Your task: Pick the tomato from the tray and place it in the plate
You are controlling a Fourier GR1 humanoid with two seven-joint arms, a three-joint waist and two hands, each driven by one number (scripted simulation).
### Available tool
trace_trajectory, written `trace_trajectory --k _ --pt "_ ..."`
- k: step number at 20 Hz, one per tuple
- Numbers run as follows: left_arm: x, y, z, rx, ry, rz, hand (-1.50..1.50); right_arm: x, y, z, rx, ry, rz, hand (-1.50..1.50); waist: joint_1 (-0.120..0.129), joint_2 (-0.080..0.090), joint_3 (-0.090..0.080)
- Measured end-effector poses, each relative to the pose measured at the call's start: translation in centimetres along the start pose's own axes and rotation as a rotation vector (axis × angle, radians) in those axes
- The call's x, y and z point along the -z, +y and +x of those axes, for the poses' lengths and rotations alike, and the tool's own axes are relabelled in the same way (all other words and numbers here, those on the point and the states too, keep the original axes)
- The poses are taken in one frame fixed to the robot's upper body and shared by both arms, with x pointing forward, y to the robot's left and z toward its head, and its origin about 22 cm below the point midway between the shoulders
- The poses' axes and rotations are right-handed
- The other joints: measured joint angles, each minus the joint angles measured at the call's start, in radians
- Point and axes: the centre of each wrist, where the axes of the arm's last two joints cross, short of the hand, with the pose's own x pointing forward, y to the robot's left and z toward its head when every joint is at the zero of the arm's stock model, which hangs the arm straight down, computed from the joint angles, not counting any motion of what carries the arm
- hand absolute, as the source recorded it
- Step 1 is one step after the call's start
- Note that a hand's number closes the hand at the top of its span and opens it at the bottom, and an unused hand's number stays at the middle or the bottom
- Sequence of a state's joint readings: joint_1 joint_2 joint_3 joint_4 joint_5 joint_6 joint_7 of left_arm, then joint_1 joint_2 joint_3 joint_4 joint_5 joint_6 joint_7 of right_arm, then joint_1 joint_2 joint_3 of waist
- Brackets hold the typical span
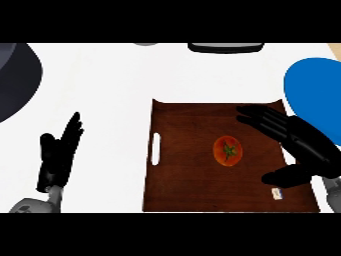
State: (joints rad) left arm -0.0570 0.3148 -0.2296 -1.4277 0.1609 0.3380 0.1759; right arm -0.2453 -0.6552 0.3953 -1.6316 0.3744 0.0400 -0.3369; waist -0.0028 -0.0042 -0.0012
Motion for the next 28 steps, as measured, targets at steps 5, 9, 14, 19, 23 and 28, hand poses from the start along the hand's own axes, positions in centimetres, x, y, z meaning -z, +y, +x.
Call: trace_trajectory --k 5,9,14,19,23,28 --pt "0.1 -0.4 0.1 0.0 -0.007 0.0 0.0 1.0 0.3 1.7 -0.065 0.092 0.177 -1.5 0.003 0.002 0.0" --pt "0.4 0.3 0.2 0.0 -0.006 -0.006 0.0 2.3 0.4 2.4 -0.092 0.14 0.256 -1.5 0.005 0.003 0.001" --pt "0.0 -0.4 -0.2 0.004 -0.009 -0.001 0.0 3.0 1.4 2.3 -0.104 0.177 0.297 -1.5 0.006 0.003 0.002" --pt "0.5 0.1 0.6 0.002 -0.005 -0.004 0.0 3.9 1.4 1.8 -0.117 0.189 0.323 -1.5 0.005 0.004 0.001" --pt "-0.1 -0.3 0.0 0.002 -0.01 -0.01 0.0 4.0 2.3 1.7 -0.118 0.191 0.345 -1.5 0.005 0.003 0.002" --pt "-0.2 0.1 0.2 -0.002 -0.011 -0.005 0.0 4.3 3.1 1.3 -0.11 0.193 0.352 -1.5 0.005 0.003 0.002"
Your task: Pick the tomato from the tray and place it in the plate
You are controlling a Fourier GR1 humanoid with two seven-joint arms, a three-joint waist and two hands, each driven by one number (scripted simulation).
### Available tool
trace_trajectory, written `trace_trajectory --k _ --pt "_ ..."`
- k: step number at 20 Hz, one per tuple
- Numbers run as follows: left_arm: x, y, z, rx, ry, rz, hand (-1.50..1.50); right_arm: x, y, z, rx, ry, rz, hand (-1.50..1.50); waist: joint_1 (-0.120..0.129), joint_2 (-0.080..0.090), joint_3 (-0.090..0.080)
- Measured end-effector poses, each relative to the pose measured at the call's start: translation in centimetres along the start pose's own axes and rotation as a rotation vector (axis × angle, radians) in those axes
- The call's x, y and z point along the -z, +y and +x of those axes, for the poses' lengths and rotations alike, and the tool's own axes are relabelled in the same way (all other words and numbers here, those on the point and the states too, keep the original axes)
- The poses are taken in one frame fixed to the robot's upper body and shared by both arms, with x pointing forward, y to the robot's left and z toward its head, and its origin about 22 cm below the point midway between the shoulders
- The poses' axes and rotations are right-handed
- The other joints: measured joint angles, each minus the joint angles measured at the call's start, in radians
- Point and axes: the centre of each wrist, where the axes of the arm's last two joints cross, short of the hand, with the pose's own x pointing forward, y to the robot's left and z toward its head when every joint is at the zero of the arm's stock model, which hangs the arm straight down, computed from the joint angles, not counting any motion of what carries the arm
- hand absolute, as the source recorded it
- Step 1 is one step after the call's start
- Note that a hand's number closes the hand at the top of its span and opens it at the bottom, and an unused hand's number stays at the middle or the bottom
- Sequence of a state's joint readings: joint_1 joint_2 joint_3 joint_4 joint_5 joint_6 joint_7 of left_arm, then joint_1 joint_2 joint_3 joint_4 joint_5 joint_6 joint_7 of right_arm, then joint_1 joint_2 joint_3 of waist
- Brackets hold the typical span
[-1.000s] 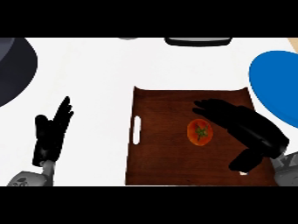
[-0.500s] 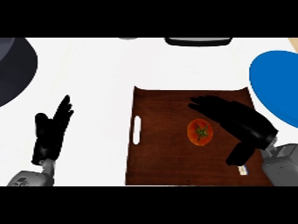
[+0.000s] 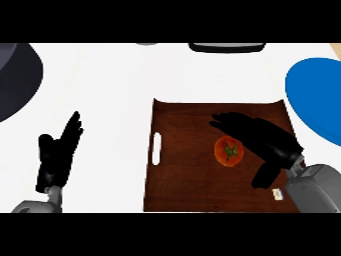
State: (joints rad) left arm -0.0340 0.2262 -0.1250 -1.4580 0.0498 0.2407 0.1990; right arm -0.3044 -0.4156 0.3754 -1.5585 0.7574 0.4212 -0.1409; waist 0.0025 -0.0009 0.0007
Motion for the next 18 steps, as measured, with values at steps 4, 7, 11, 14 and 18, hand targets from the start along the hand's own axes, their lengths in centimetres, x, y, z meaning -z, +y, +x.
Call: trace_trajectory --k 4,7,11,14,18 --pt "0.1 -0.1 0.0 0.004 0.004 -0.003 0.0 0.8 0.5 -0.3 0.008 0.008 0.011 -1.5 0.0 0.001 0.0" --pt "-0.2 -0.5 0.2 0.005 0.005 -0.005 0.0 1.6 0.7 -0.5 0.002 0.015 0.024 -1.5 0.001 0.001 0.0" --pt "-0.4 0.1 0.1 0.002 0.011 -0.002 0.0 1.7 2.0 -0.9 -0.032 -0.001 0.025 1.5 0.0 0.001 -0.001" --pt "-0.7 -0.5 0.4 0.004 0.005 -0.003 0.0 1.9 2.2 -0.8 -0.064 -0.031 -0.004 1.5 0.001 0.0 -0.001" --pt "-0.4 -0.2 0.1 -0.001 0.004 -0.002 0.0 2.3 2.1 -1.3 -0.094 -0.048 -0.048 1.5 0.001 -0.001 -0.001"
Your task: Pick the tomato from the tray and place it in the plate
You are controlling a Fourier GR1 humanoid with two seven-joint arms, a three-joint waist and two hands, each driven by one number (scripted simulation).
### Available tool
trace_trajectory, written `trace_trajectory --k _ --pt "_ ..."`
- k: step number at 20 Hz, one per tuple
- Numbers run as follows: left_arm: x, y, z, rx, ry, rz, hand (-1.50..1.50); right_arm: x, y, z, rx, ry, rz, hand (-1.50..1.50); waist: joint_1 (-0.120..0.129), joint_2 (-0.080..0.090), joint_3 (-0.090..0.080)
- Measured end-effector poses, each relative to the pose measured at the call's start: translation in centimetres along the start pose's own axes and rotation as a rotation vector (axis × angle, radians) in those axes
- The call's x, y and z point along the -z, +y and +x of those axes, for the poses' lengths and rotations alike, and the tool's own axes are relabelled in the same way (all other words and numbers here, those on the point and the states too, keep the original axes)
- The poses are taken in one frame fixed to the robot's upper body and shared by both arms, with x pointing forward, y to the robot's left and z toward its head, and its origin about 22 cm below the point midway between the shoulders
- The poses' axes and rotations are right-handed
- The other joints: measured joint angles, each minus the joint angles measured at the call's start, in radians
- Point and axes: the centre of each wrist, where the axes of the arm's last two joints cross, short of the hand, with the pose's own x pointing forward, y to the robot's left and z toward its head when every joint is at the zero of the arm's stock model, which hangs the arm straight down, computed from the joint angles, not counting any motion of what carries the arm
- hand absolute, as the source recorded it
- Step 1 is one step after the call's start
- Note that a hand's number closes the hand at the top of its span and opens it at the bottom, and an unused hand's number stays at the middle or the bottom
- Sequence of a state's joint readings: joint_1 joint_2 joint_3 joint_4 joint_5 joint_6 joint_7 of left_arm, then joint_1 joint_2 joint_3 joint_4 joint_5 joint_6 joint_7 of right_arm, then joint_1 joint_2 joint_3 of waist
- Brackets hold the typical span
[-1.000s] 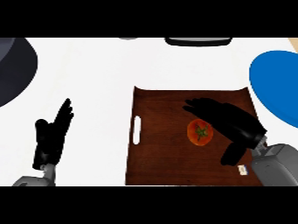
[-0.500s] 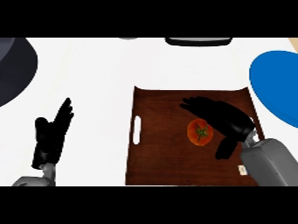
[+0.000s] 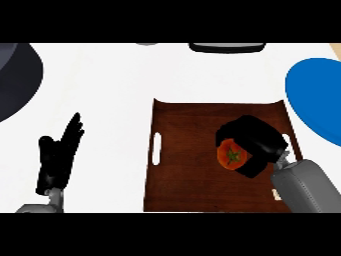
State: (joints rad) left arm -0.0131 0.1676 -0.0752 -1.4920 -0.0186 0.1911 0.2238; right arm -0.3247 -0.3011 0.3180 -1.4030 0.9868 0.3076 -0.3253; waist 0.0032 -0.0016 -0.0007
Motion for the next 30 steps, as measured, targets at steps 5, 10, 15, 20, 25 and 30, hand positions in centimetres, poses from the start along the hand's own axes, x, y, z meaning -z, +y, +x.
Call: trace_trajectory --k 5,10,15,20,25,30 --pt "0.3 -0.1 0.1 0.002 0.003 0.007 0.0 -0.2 -0.3 -0.4 -0.029 0.038 -0.107 1.5 -0.002 0.001 0.0" --pt "0.4 -0.2 0.8 -0.003 0.009 0.005 0.0 -2.3 -1.4 -4.0 0.072 0.247 -0.169 1.5 -0.005 0.002 0.001" --pt "0.2 -0.5 0.4 -0.002 0.013 0.006 0.0 -4.4 -4.3 -6.9 0.094 0.394 -0.291 1.5 -0.003 0.002 0.001" --pt "0.3 0.1 0.4 -0.007 0.011 0.01 0.0 -6.6 -7.9 -6.6 0.109 0.431 -0.48 1.5 -0.009 -0.001 0.001" --pt "0.0 0.3 0.3 0.003 0.012 0.006 0.0 -9.2 -11.6 -6.5 0.093 0.522 -0.674 1.5 -0.009 -0.002 0.0" --pt "0.0 0.3 0.0 0.004 0.005 0.005 0.0 -11.3 -13.5 -8.1 0.121 0.63 -0.754 1.5 -0.003 0.001 0.001"
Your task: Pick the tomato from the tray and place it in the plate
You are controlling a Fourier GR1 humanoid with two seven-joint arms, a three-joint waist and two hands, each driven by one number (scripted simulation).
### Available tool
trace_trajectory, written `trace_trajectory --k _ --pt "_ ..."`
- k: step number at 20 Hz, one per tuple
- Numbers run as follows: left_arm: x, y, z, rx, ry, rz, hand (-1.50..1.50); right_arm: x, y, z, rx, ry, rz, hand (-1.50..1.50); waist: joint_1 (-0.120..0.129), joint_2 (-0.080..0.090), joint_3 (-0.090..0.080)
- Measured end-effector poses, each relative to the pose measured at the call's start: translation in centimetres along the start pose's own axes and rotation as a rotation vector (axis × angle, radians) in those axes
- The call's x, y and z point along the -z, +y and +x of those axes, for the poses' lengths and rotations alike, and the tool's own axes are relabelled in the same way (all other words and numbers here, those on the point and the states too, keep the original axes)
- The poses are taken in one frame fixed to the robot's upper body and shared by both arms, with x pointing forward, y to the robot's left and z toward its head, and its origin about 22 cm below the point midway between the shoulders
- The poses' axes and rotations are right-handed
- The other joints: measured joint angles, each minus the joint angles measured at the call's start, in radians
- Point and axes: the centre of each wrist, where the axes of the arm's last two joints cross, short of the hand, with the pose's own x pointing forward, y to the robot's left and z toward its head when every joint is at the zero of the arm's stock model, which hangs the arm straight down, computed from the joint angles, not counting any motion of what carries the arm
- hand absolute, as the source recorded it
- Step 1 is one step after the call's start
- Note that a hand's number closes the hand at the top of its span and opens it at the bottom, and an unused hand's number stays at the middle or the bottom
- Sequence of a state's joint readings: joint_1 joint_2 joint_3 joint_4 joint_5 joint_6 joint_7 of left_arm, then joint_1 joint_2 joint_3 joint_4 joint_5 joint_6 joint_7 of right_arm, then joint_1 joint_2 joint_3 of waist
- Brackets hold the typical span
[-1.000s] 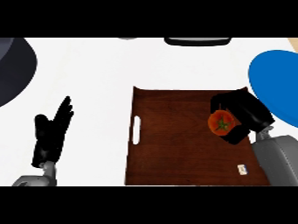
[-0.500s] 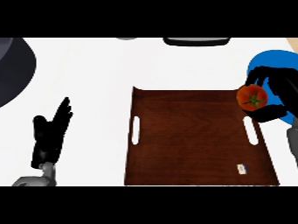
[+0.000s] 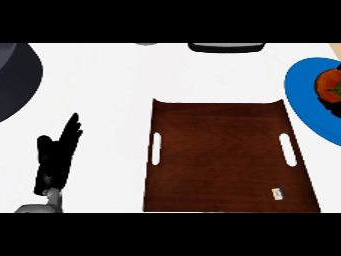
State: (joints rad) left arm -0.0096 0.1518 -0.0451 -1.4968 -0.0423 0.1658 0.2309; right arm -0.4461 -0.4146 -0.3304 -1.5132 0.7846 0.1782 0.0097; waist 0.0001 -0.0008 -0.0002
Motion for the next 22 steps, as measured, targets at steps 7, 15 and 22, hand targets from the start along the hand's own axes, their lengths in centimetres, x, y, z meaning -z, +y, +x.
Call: trace_trajectory --k 7,15,22 --pt "0.7 -0.4 0.5 -0.001 -0.007 -0.004 0.0 2.6 -0.6 -4.9 -0.015 0.105 -0.014 1.5 0.009 0.004 0.0" --pt "0.5 -0.5 0.4 0.002 -0.009 -0.014 0.0 4.3 0.8 -9.2 -0.068 0.181 0.052 1.5 0.019 0.007 0.001" --pt "0.7 -1.4 0.4 -0.001 -0.017 -0.034 0.0 3.9 1.7 -12.5 -0.046 0.252 0.253 1.5 0.033 0.013 0.002"
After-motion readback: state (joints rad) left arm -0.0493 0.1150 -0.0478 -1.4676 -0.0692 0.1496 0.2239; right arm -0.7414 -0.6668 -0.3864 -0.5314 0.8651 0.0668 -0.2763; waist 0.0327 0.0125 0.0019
